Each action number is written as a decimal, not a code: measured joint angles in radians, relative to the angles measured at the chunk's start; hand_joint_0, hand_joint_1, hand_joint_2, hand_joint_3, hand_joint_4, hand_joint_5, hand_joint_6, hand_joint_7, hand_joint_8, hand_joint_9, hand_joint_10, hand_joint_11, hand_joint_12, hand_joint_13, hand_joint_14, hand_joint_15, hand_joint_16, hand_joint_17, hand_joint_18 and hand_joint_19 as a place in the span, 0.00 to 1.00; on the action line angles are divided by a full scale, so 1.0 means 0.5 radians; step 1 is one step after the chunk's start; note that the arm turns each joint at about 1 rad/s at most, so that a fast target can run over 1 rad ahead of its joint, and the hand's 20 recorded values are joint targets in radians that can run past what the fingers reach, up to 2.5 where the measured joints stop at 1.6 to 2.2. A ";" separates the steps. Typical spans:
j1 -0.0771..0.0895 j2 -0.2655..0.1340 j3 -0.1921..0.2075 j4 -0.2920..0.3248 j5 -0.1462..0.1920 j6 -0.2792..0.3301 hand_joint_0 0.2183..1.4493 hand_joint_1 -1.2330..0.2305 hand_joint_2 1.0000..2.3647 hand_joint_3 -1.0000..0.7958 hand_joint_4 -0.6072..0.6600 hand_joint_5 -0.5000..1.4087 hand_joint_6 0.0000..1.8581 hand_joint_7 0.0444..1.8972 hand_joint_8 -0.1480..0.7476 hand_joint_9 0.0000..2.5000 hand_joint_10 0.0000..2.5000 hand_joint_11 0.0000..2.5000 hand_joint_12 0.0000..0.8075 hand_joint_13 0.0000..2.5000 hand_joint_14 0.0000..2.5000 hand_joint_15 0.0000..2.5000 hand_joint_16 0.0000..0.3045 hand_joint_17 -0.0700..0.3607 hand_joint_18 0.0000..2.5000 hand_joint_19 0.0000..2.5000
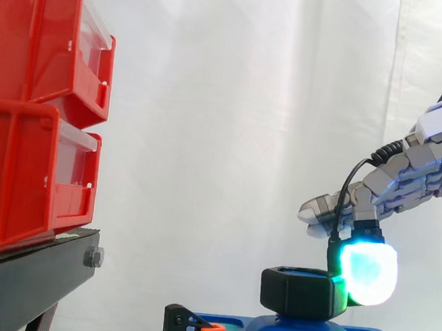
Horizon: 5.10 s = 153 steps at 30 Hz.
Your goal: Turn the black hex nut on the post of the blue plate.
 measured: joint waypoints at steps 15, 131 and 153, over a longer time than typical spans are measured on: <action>0.094 0.018 0.000 -0.009 0.103 0.027 0.19 0.45 0.00 0.28 0.63 0.13 0.27 0.45 0.33 0.00 0.00 0.00 0.37 0.00 0.00 0.00 0.14 0.39 0.00 0.00; -0.166 -0.307 0.190 0.489 -0.261 0.203 0.18 0.53 0.00 0.28 0.65 0.14 0.27 0.44 0.35 0.00 0.00 0.00 0.37 0.00 0.00 0.00 0.15 0.39 0.00 0.00; -0.190 -0.267 0.196 0.422 -0.334 0.162 0.18 0.53 0.00 0.28 0.65 0.14 0.27 0.44 0.35 0.00 0.00 0.00 0.37 0.00 0.00 0.00 0.15 0.39 0.00 0.00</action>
